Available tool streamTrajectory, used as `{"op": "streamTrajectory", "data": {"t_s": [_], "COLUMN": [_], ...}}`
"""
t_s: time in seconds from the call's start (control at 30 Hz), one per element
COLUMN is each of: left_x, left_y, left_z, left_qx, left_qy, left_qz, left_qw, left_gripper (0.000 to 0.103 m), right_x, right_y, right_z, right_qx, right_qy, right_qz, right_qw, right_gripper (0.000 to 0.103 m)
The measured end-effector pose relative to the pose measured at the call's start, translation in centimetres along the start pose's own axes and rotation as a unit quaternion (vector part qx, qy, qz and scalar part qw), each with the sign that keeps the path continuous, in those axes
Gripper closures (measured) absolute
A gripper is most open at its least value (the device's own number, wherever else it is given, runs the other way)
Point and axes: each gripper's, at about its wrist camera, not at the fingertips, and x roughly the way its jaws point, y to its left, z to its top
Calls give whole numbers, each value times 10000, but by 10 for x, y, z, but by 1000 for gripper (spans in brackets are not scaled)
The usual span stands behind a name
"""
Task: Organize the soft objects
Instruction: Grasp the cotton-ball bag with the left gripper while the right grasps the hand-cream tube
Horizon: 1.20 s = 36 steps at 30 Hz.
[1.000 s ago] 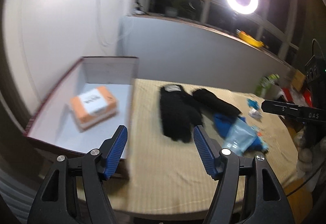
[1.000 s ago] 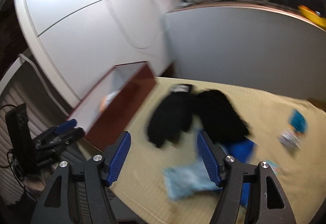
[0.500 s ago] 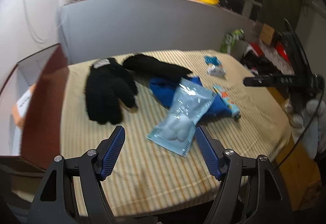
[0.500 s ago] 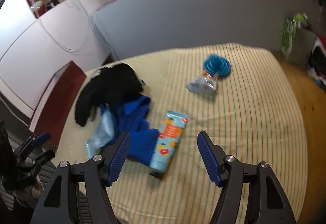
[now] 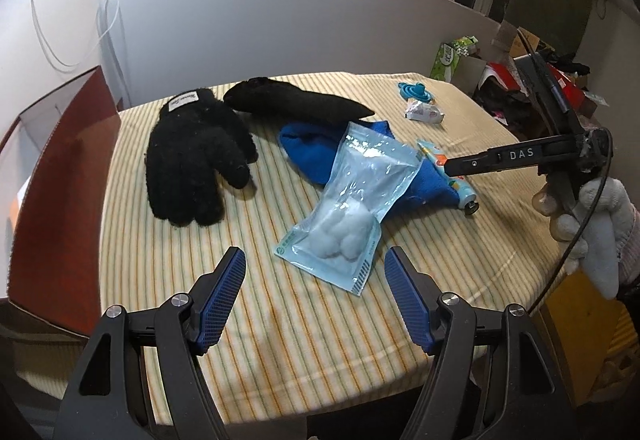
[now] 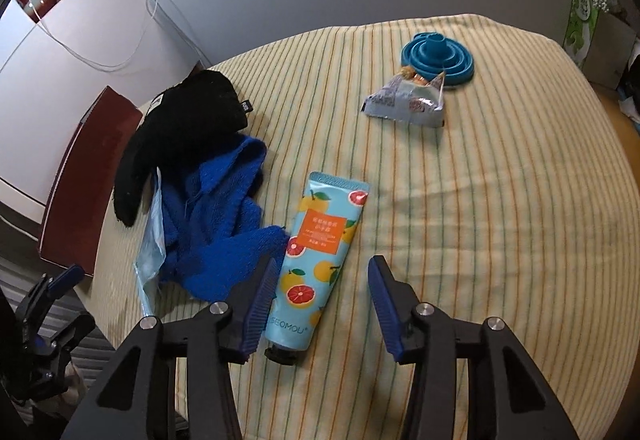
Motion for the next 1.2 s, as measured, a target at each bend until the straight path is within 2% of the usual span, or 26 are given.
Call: {"op": "streamTrajectory", "data": {"t_s": [0.17,0.33,0.47,0.53,0.63,0.8,0.97,1.2], "left_x": [10,19,30,37,48,72,83,90], "left_y": [0,-9,-18,-24,-32,-36,-33,-25], "left_z": [3,9,14,16,19,22,26,32], "left_qx": [79,374,679,872,1129,1529,1612,1381], "left_qy": [74,100,167,229,383,628,692,812], "left_qz": [-14,-19,-25,-61,-118,144,196,-59], "left_qw": [9999,9992,9976,9959,9928,9861,9843,9871], "left_gripper": [31,31,29,23,23,23,23,23], "right_x": [4,4,2,4,7,7,8,11], "right_y": [5,6,7,9,13,14,13,15], "right_z": [-1,1,0,-1,-2,-2,-1,1], "right_qx": [-175,-308,-278,-272,-366,-400,-490,-729], "right_qy": [67,113,132,182,182,195,255,434], "right_qz": [-143,-331,-240,-147,-258,-281,-311,-433], "right_qw": [9997,9989,9992,9994,9988,9986,9980,9955], "right_gripper": [62,63,63,63,63,63,63,63]}}
